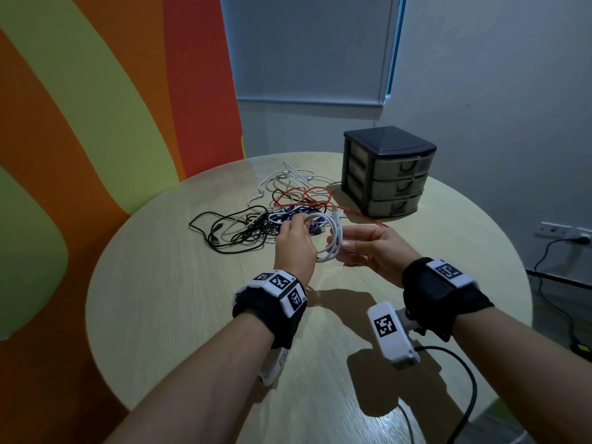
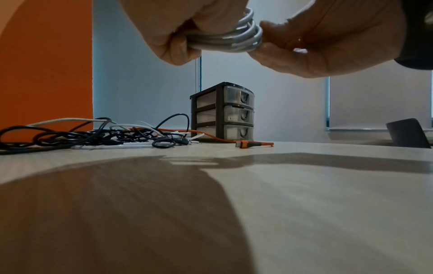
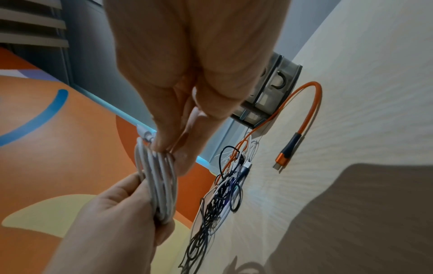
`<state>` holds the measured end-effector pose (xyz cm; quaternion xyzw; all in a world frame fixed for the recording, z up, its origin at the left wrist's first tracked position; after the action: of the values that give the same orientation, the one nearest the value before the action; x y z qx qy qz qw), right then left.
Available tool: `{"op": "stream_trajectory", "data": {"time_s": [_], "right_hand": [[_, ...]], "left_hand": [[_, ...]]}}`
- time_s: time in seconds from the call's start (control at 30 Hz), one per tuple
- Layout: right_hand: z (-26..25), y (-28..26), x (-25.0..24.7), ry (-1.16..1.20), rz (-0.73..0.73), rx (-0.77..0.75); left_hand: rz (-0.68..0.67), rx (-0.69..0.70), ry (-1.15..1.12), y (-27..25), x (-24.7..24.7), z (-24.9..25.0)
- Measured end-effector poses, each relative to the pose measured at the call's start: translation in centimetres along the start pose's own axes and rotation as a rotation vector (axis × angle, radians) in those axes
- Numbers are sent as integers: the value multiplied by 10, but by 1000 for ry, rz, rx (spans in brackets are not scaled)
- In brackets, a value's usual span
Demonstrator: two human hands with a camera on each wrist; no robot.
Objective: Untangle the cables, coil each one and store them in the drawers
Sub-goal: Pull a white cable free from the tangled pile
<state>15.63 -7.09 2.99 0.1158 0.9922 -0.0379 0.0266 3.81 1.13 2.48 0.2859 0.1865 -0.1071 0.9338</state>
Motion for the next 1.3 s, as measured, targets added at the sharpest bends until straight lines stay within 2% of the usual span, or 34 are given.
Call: {"op": "stream_trajectory", "data": {"time_s": [0.2, 0.67, 0.83, 1.13, 1.3], "right_hand": [[0, 2, -5, -96, 49, 50], [-4, -5, -4, -62, -42, 192], [-6, -7, 3, -2, -59, 282], [-6, -4, 16, -20, 28, 354], [-2, 0, 15, -60, 66, 299]], "left_hand": [[28, 24, -27, 0, -2, 2], [94, 200, -147, -3, -5, 8], [109, 213, -145, -4, -6, 11], [121, 195, -174, -4, -7, 10], [103, 165, -136, -4, -3, 7]]}}
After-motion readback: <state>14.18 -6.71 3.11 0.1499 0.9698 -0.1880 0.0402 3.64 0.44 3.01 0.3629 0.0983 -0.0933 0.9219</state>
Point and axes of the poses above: each hand's wrist, its own y-axis towards the middle knuckle, its own x-axis out of the palm, z = x × y, the point moved 4 cm from there along y, towards the middle knuckle, and after that the axes turned 12 degrees about -y, right-handed, at the moved point
